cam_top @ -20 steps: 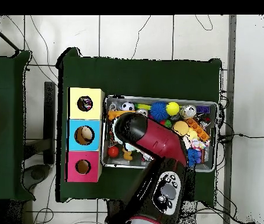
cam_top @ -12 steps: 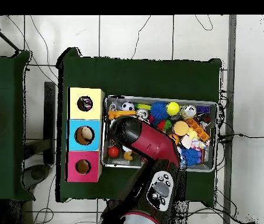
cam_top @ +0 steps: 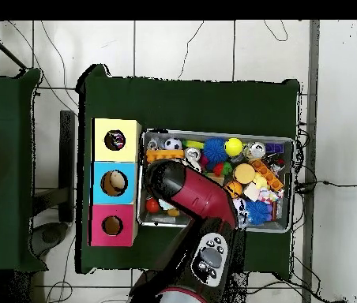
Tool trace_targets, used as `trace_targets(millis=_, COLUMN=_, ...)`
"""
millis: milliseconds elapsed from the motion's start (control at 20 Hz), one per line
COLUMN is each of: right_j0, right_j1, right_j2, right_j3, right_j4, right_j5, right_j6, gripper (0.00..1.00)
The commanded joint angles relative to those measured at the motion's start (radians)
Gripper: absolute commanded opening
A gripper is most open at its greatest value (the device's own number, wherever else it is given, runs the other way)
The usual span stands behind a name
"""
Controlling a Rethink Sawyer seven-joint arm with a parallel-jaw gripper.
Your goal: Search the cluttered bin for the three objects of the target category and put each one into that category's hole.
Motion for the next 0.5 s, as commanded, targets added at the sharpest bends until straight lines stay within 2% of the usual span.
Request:
trace_targets(millis=50, right_j0=0.038, right_j1=0.057, right_j2=0.039, right_j3=0.046, right_j4=0.037, right_j5=0.009, right_j6=0.231, gripper=1.0)
trace_targets(millis=150, right_j0=0.037, right_j1=0.02, right_j2=0.028, right_j3=0.051, right_j4=0.036, right_j5=0.03, right_j6=0.222, gripper=1.0)
trace_targets(millis=250, right_j0=0.056, right_j1=-0.07, right_j2=-0.045, right_j3=0.017, right_j4=0.007, right_j5=0.156, right_j6=0.22, gripper=1.0)
trace_targets(millis=350, right_j0=0.069, right_j1=-0.152, right_j2=-0.127, right_j3=-0.063, right_j4=-0.037, right_j5=0.334, right_j6=0.213, gripper=1.0)
trace_targets(millis=500, right_j0=0.073, right_j1=-0.189, right_j2=-0.186, right_j3=-0.165, right_j4=-0.067, right_j5=0.484, right_j6=0.207, gripper=1.0)
